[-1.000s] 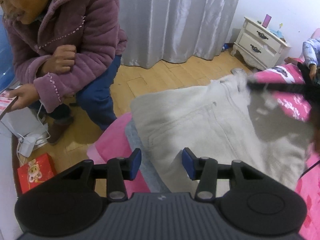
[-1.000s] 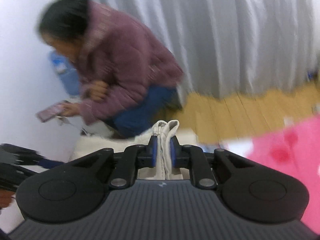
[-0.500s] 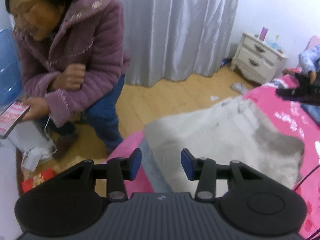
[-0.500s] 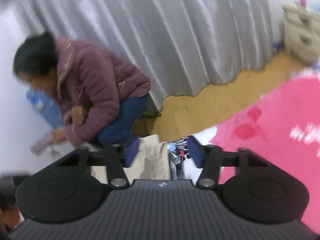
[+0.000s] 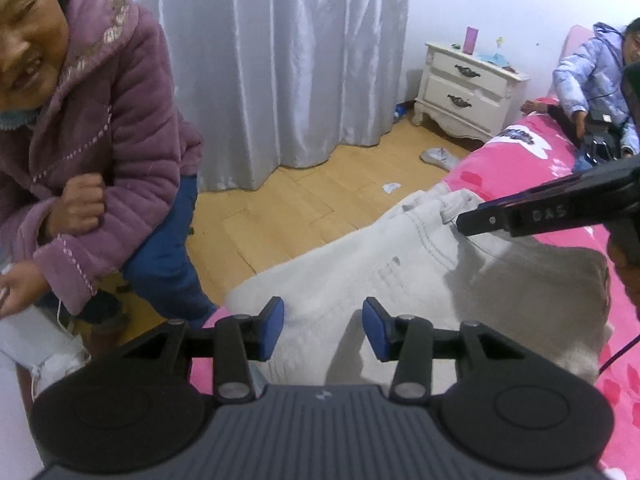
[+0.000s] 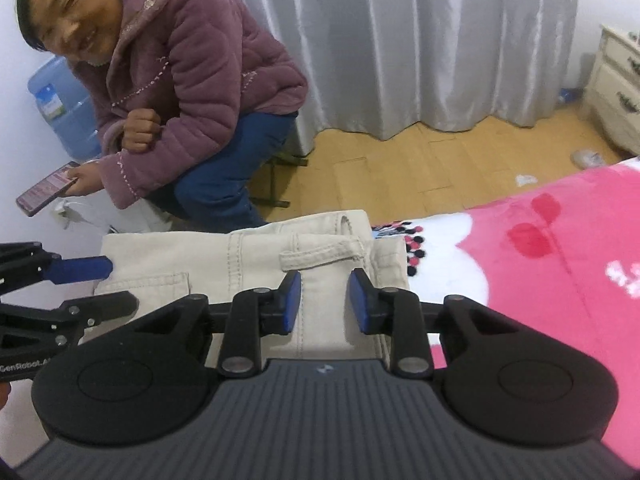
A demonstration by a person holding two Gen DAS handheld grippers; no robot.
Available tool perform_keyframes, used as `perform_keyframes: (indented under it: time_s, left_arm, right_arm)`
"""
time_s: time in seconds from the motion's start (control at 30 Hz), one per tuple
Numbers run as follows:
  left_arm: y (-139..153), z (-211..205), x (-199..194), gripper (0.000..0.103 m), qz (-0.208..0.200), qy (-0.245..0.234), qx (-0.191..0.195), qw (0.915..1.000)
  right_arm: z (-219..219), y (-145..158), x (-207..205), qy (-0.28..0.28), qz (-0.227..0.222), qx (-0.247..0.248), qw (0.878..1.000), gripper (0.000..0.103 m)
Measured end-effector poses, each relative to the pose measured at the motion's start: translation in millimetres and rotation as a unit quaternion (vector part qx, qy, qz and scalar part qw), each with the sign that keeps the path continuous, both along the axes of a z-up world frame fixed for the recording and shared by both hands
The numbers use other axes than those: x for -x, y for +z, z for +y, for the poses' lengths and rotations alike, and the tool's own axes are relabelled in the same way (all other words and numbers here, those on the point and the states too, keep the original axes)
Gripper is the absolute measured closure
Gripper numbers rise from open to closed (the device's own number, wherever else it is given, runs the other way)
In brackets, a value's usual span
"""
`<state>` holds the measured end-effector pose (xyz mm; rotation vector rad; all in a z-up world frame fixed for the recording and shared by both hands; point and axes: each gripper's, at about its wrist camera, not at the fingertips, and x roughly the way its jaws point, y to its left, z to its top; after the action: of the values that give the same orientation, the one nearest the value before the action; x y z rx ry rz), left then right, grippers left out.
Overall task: Fold clothes
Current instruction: 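Open the right gripper to release the trouser waistband, then move the open left gripper over the beige trouser stack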
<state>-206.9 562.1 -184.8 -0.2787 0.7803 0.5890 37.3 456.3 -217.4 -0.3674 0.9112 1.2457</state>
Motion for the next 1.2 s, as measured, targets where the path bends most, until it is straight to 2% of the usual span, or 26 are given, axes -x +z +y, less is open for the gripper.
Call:
perform_keyframes:
  time_s: [0.07, 0.2, 0.33, 0.4, 0.5, 0.6, 0.67, 0.8, 0.9, 0.97, 1.13, 1.2]
  left_arm:
    - [3, -1, -1, 0.058, -0.002, -0.008, -0.009, 0.9999]
    - [-3, 1, -15, 0.057, 0.019, -0.007, -0.015, 0.9997]
    - [3, 0, -17, 0.057, 0.004, -0.001, -0.021, 0.9998]
    - [15, -7, -12, 0.057, -0.009, -0.003, -0.031, 0.9995]
    - [32, -26, 2, 0.056, -0.022, -0.02, -0.048, 0.9984]
    - [40, -53, 16, 0.056, -0.019, -0.048, -0.036, 0.998]
    - [37, -74, 22, 0.057, -0.002, -0.069, -0.024, 0.9973]
    - [18, -111, 24, 0.057, 0.04, -0.108, -0.012, 0.9932]
    - [1, -123, 22, 0.057, 0.059, -0.11, -0.017, 0.992]
    - [-2, -125, 20, 0.056, 0.063, -0.106, -0.015, 0.9923]
    - [18, -132, 27, 0.058, 0.056, -0.105, -0.024, 0.9926]
    - [13, -141, 29, 0.058, 0.073, -0.113, -0.015, 0.9908]
  right_arm:
    - [2, -1, 0, -0.007, 0.002, 0.002, 1.0, 0.077]
    - [6, -3, 1, -0.021, 0.005, 0.006, 1.0, 0.081]
    - [7, -1, 1, -0.038, 0.011, 0.007, 0.999, 0.083]
    - [-10, 14, -2, -0.059, 0.011, -0.003, 0.998, 0.083]
    - [-51, 38, -3, -0.092, -0.018, -0.013, 0.996, 0.082]
    - [-91, 52, -1, -0.093, -0.019, -0.011, 0.995, 0.085]
    - [-107, 56, 8, -0.068, -0.017, -0.007, 0.997, 0.085]
    - [-108, 35, 29, -0.003, -0.039, 0.017, 0.999, 0.085]
    - [-109, 20, 46, 0.047, -0.055, 0.035, 0.997, 0.085]
    - [-109, 16, 46, 0.053, -0.052, 0.038, 0.997, 0.086]
    - [-111, 10, 45, 0.054, -0.044, 0.039, 0.997, 0.086]
    - [-112, 8, 51, 0.064, -0.049, 0.041, 0.996, 0.086]
